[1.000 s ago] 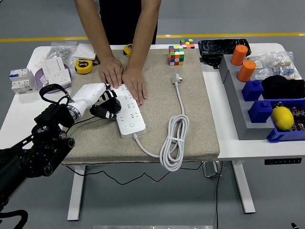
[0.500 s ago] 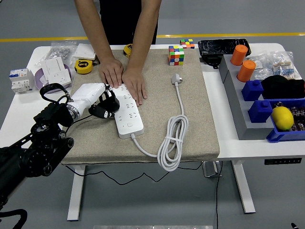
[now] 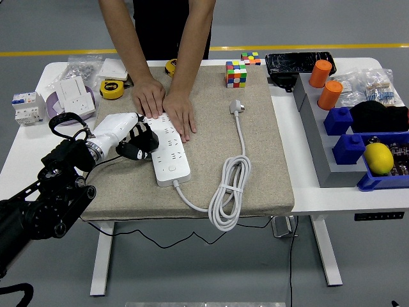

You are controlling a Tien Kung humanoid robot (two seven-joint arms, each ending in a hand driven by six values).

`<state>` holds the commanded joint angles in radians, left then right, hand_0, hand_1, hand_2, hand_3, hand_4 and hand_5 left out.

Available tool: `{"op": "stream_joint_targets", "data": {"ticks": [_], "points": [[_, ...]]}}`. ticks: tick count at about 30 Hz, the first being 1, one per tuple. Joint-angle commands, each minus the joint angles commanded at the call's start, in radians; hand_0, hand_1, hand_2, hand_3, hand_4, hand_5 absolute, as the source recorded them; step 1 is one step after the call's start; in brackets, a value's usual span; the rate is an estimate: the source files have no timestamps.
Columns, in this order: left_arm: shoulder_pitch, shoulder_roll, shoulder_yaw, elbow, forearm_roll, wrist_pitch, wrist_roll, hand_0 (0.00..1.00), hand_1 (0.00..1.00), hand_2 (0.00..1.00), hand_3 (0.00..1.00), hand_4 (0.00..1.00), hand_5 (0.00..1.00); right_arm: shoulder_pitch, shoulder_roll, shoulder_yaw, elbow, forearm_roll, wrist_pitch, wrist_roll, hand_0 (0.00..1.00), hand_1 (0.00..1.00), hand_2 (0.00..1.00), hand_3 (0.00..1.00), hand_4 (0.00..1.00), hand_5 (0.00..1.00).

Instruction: Pick up the plug,place it near the board,insert it into the board,press the button

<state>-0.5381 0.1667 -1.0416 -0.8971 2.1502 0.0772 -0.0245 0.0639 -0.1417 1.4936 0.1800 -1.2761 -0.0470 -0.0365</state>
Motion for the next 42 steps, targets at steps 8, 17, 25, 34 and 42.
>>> {"op": "stream_joint_targets", "data": {"ticks": [8, 17, 25, 34, 42], "points": [[0.006, 0.006, -0.023, -0.030, 0.008, -0.006, 0.001, 0.239, 0.181, 0.252, 0.454, 0.718, 0.002, -0.001, -0.001, 0.004, 0.000, -0.001, -0.002, -0.001, 0.873, 0.781, 0.763, 0.787, 0.998, 0.930], [0.012, 0.029, -0.084, -0.082, 0.035, -0.012, 0.000, 0.240, 0.179, 0.249, 0.454, 0.720, 0.002, -0.002, 0.005, 0.006, 0.000, 0.002, -0.001, -0.001, 0.873, 0.781, 0.763, 0.787, 0.998, 0.930], [0.002, 0.067, -0.132, 0.006, 0.104, 0.002, -0.008, 0.256, 0.197, 0.260, 0.468, 0.702, 0.016, 0.000, 0.005, 0.007, 0.000, 0.006, -0.004, -0.004, 0.873, 0.781, 0.762, 0.786, 0.998, 0.930], [0.034, 0.074, -0.097, 0.020, 0.092, 0.012, -0.017, 0.255, 0.209, 0.268, 0.483, 0.705, 0.018, -0.001, 0.007, 0.006, 0.000, 0.008, -0.004, -0.003, 0.872, 0.781, 0.762, 0.786, 0.998, 0.928], [0.041, 0.057, -0.077, 0.003, 0.080, 0.008, -0.018, 0.263, 0.225, 0.274, 0.494, 0.704, 0.028, 0.001, 0.008, 0.005, 0.000, 0.006, -0.002, -0.001, 0.872, 0.780, 0.762, 0.786, 0.998, 0.928]]}}
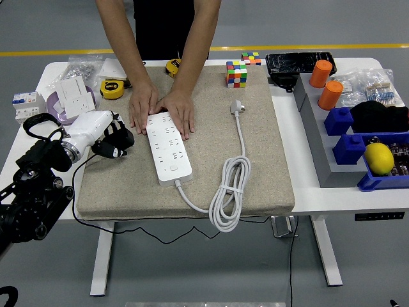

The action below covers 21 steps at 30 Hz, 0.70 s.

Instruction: Pick up the plug,place it near the board,insert it into the board,press the button

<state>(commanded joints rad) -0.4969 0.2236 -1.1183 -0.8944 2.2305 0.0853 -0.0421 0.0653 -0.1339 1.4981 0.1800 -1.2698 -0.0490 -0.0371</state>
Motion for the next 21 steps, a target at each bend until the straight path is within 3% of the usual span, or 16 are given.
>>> {"op": "stream_joint_targets", "data": {"ticks": [9, 17, 18, 21], "points": [[0.021, 0.024, 0.013, -0.019, 0.000, -0.017, 0.005, 0.266, 0.248, 0.282, 0.505, 0.705, 0.028, -0.007, -0.004, 0.008, 0.000, -0.008, -0.001, -0.005, 0.862, 0.777, 0.762, 0.785, 0.998, 0.928], [0.030, 0.023, 0.004, -0.016, -0.045, -0.032, -0.007, 0.267, 0.256, 0.296, 0.512, 0.713, 0.029, -0.005, -0.002, -0.001, 0.000, -0.001, -0.002, 0.002, 0.862, 0.776, 0.761, 0.785, 0.998, 0.926], [0.031, 0.023, 0.004, -0.016, -0.054, -0.038, -0.008, 0.357, 0.525, 0.519, 0.532, 0.998, 0.307, -0.004, -0.002, -0.001, 0.000, -0.001, -0.002, 0.002, 0.864, 0.775, 0.760, 0.785, 0.998, 0.924], [0.038, 0.025, 0.002, -0.019, -0.101, -0.083, -0.005, 0.357, 0.525, 0.519, 0.532, 0.998, 0.307, -0.006, -0.002, 0.004, 0.000, -0.003, -0.002, 0.002, 0.864, 0.775, 0.760, 0.785, 0.998, 0.924]]}}
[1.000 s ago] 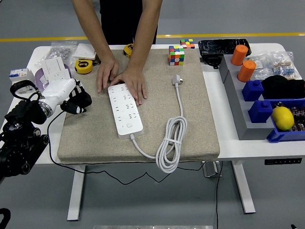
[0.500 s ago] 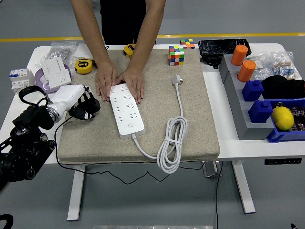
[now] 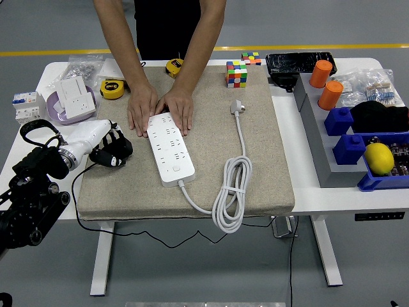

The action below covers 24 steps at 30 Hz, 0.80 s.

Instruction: Pick up the plug,place it near the board,insert it into the board,press the button

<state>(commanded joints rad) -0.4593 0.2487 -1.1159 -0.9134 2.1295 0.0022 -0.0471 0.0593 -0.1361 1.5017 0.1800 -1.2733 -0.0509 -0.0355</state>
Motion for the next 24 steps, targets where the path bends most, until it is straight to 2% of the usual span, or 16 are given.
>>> {"op": "stream_joint_targets", "data": {"ticks": [2, 3, 8, 9, 15, 17, 19, 20, 21, 24], "points": [[0.004, 0.001, -0.008, -0.004, -0.025, -0.027, 0.005, 0.357, 0.525, 0.519, 0.532, 0.998, 0.307, 0.000, 0.000, 0.003, 0.000, -0.002, -0.001, -0.002, 0.864, 0.775, 0.760, 0.785, 0.998, 0.924], [0.006, 0.002, -0.012, -0.007, -0.033, -0.034, 0.006, 0.783, 0.870, 0.796, 0.803, 0.998, 0.827, 0.000, 0.000, 0.003, 0.000, -0.001, -0.001, -0.002, 0.864, 0.774, 0.760, 0.785, 0.998, 0.927], [0.014, 0.005, -0.042, -0.029, -0.078, -0.041, -0.002, 0.783, 0.870, 0.796, 0.803, 0.998, 0.827, 0.001, -0.001, 0.002, 0.000, 0.001, -0.002, -0.001, 0.864, 0.774, 0.760, 0.785, 0.998, 0.927], [0.017, 0.005, -0.053, -0.038, -0.086, -0.039, -0.006, 0.894, 0.998, 0.924, 0.923, 0.998, 0.998, 0.002, 0.000, 0.001, 0.000, 0.002, -0.001, -0.001, 0.862, 0.773, 0.760, 0.784, 0.998, 0.924], [0.048, -0.013, -0.141, -0.118, -0.122, -0.015, -0.020, 0.916, 0.998, 0.919, 0.909, 0.998, 0.998, 0.003, 0.002, 0.003, 0.000, 0.003, -0.001, 0.000, 0.862, 0.772, 0.759, 0.784, 0.998, 0.920], [0.073, -0.033, -0.190, -0.161, -0.163, 0.017, -0.032, 0.916, 0.998, 0.919, 0.909, 0.998, 0.998, 0.004, 0.003, 0.004, 0.000, 0.003, -0.001, 0.001, 0.862, 0.772, 0.759, 0.784, 0.998, 0.920], [0.099, -0.060, -0.253, -0.204, -0.249, 0.046, -0.046, 0.916, 0.998, 0.919, 0.909, 0.998, 0.998, 0.004, 0.004, 0.004, 0.000, 0.003, -0.001, 0.001, 0.862, 0.772, 0.759, 0.784, 0.998, 0.920], [0.117, -0.080, -0.284, -0.226, -0.288, 0.053, -0.053, 0.916, 0.998, 0.919, 0.909, 0.998, 0.998, 0.004, 0.005, 0.005, 0.000, 0.002, 0.000, 0.001, 0.862, 0.772, 0.759, 0.784, 0.998, 0.920], [0.134, -0.099, -0.315, -0.247, -0.333, 0.057, -0.059, 0.842, 0.925, 0.872, 0.872, 0.998, 0.998, 0.003, 0.006, 0.007, 0.000, 0.000, 0.000, 0.000, 0.861, 0.772, 0.760, 0.784, 0.998, 0.919], [0.176, -0.139, -0.380, -0.279, -0.457, 0.045, -0.053, 0.842, 0.925, 0.872, 0.872, 0.998, 0.998, 0.001, 0.009, 0.010, 0.000, -0.003, -0.001, -0.001, 0.861, 0.772, 0.760, 0.784, 0.998, 0.919]]}}
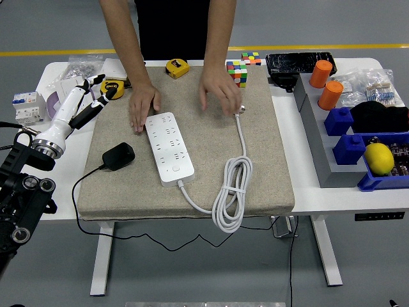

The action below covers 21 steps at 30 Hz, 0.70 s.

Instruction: Pick up the plug,place it near the board,insert it into the board,press the button

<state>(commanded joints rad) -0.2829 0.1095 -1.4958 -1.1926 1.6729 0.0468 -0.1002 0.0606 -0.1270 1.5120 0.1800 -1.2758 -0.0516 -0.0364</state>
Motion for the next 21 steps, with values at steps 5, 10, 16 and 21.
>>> {"op": "stream_joint_targets", "data": {"ticks": [5, 10, 16, 21], "points": [[0.080, -0.064, -0.084, -0.055, -0.204, -0.024, 0.016, 0.840, 0.896, 0.864, 0.857, 0.998, 0.998, 0.001, 0.003, -0.002, 0.000, 0.002, 0.001, 0.002, 0.861, 0.772, 0.760, 0.784, 0.998, 0.911], [0.168, -0.109, -0.206, -0.143, -0.418, -0.024, 0.006, 0.810, 0.830, 0.799, 0.809, 0.998, 0.998, 0.004, 0.000, -0.016, 0.000, -0.001, 0.006, 0.002, 0.862, 0.772, 0.760, 0.784, 0.998, 0.903], [0.257, -0.109, -0.246, -0.175, -0.661, -0.017, -0.002, 0.760, 0.804, 0.781, 0.786, 0.998, 0.998, 0.000, 0.011, -0.023, 0.000, -0.017, 0.012, -0.003, 0.861, 0.774, 0.761, 0.784, 0.998, 0.892], [0.301, -0.109, -0.253, -0.159, -0.556, -0.013, 0.003, 0.760, 0.804, 0.781, 0.786, 0.998, 0.998, -0.001, 0.013, -0.022, 0.000, -0.029, 0.001, 0.006, 0.861, 0.774, 0.761, 0.784, 0.998, 0.892]]}}
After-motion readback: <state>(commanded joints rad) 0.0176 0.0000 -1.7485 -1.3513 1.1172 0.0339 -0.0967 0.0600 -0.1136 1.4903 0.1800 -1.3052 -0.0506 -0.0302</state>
